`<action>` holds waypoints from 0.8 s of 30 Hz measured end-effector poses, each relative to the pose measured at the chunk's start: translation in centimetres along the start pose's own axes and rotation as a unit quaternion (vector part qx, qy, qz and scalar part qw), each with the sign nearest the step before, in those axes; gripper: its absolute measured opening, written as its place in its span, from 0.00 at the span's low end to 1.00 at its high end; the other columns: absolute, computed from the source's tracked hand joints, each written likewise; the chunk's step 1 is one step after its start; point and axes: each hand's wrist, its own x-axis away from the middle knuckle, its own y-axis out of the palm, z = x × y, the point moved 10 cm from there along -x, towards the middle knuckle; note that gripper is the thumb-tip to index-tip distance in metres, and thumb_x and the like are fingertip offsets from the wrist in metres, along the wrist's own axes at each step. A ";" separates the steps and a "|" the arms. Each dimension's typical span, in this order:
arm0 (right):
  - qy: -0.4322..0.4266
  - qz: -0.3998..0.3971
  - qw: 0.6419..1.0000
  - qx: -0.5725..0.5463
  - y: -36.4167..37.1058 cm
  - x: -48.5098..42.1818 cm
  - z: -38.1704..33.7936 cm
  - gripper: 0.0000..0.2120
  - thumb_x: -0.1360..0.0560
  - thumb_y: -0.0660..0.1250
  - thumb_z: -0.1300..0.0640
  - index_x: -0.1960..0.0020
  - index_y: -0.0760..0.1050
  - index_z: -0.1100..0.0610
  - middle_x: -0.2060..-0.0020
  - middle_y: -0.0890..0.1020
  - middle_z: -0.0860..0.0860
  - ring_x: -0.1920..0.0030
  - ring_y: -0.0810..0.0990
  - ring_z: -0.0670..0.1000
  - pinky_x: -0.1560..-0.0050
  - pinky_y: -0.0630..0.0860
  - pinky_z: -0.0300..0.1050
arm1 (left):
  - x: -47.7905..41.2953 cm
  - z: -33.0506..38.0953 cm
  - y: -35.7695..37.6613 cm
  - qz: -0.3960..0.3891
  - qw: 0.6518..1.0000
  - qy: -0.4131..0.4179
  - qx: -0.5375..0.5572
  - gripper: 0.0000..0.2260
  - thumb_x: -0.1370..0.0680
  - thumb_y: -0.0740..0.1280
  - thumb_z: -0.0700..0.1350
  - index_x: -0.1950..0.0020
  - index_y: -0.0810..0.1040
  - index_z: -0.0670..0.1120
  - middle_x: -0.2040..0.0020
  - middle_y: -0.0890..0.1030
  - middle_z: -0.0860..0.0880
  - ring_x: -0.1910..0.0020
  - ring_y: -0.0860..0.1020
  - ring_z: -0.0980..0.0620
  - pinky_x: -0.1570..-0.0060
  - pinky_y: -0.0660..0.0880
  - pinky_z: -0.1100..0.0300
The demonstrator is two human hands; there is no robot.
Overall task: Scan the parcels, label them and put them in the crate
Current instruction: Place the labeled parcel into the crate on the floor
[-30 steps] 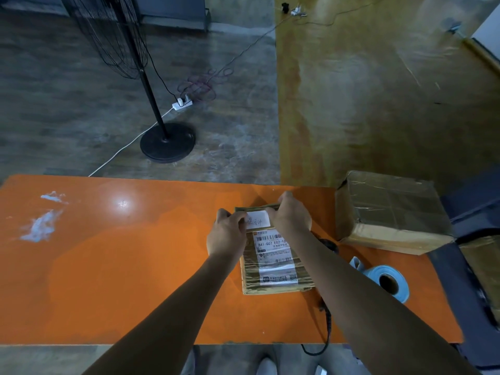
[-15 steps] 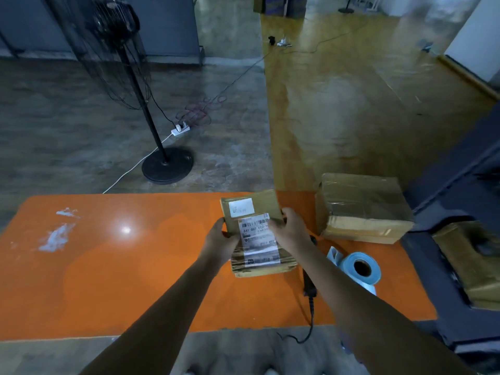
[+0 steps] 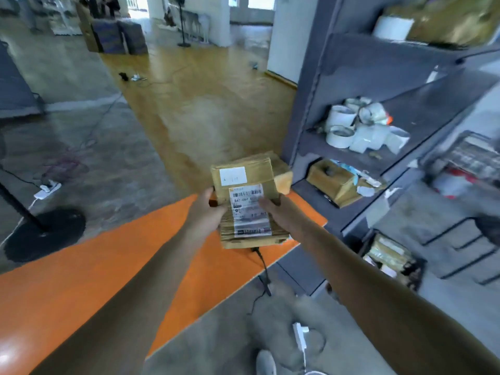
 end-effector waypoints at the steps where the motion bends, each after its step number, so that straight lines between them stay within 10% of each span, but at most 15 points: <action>1: 0.022 0.025 0.999 0.002 -1.6 1.7 1.0 0.09 0.19 0.62 0.46 0.54 0.73 0.50 0.67 0.71 0.44 0.67 0.69 0.45 0.66 0.64 0.42 | 0.6 0.1 1.9 -0.027 0.999 0.015 -0.009 0.18 0.25 0.70 0.44 0.35 0.74 0.51 0.47 0.82 0.48 0.52 0.81 0.45 0.51 0.80 0.43; 7: 0.138 0.172 0.975 -0.005 -11.3 12.9 8.0 0.11 0.21 0.65 0.44 0.53 0.74 0.51 0.61 0.75 0.55 0.61 0.73 0.52 0.63 0.66 0.45 | 6.5 2.5 13.8 -0.143 0.987 0.057 -0.043 0.25 0.25 0.71 0.53 0.29 0.69 0.54 0.43 0.76 0.58 0.56 0.76 0.61 0.64 0.70 0.67; 18: 0.203 0.322 0.919 -0.102 -25.3 29.2 20.4 0.17 0.22 0.66 0.48 0.37 0.78 0.55 0.50 0.85 0.51 0.49 0.83 0.54 0.42 0.79 0.54 | 18.5 7.2 34.4 -0.310 0.937 0.123 -0.106 0.08 0.21 0.66 0.47 0.43 0.74 0.55 0.47 0.81 0.53 0.48 0.79 0.48 0.46 0.78 0.48; 24: 0.224 0.363 0.895 -0.127 -34.9 37.1 28.7 0.13 0.22 0.67 0.49 0.41 0.78 0.55 0.50 0.85 0.51 0.49 0.83 0.54 0.41 0.78 0.54 | 25.2 8.4 48.1 -0.336 0.920 0.150 -0.131 0.09 0.22 0.67 0.48 0.46 0.70 0.59 0.59 0.73 0.66 0.60 0.71 0.67 0.66 0.67 0.68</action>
